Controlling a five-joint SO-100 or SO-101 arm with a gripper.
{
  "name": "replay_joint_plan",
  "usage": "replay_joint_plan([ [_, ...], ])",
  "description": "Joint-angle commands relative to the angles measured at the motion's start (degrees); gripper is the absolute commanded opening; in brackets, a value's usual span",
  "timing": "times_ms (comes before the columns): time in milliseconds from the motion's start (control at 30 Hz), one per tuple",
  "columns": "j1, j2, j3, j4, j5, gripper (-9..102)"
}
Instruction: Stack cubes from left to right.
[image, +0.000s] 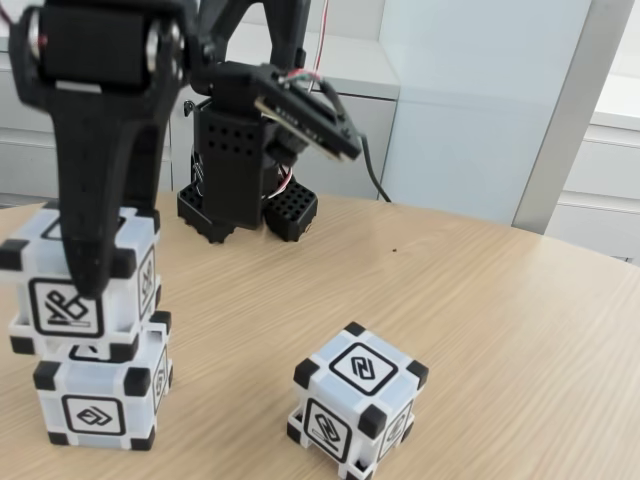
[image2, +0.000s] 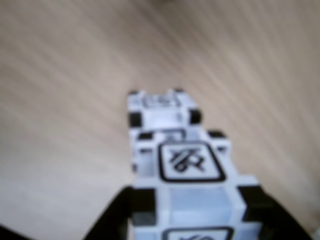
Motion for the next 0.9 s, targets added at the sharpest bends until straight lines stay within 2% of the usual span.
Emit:
replay_joint_plan([
  [0, -0.4, -0.1, -2.1, -0.2, -0.3, 0],
  [867, -0.3, -2.0, -1.8, -0.2, -0.4, 0],
])
